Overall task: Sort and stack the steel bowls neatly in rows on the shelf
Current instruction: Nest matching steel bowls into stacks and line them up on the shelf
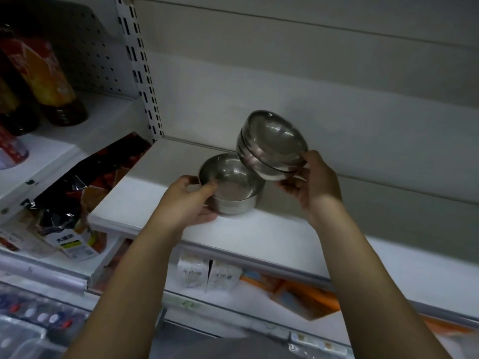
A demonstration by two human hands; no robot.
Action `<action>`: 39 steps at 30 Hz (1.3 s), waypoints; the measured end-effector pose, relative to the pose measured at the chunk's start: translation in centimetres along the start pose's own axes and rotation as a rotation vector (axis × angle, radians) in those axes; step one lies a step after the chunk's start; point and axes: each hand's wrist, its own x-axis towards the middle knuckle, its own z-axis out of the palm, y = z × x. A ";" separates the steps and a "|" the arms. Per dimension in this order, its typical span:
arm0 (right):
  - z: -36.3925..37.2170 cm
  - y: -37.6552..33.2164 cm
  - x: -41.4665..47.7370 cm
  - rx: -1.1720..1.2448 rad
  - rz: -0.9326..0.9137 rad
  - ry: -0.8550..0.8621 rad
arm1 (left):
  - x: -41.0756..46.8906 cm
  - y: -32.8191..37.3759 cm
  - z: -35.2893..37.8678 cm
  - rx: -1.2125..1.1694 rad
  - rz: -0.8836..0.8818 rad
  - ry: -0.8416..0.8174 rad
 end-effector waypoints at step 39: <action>-46.8 -7.7 -22.9 0.172 -0.302 0.829 | -22.3 -3.7 40.7 -0.182 0.076 -0.529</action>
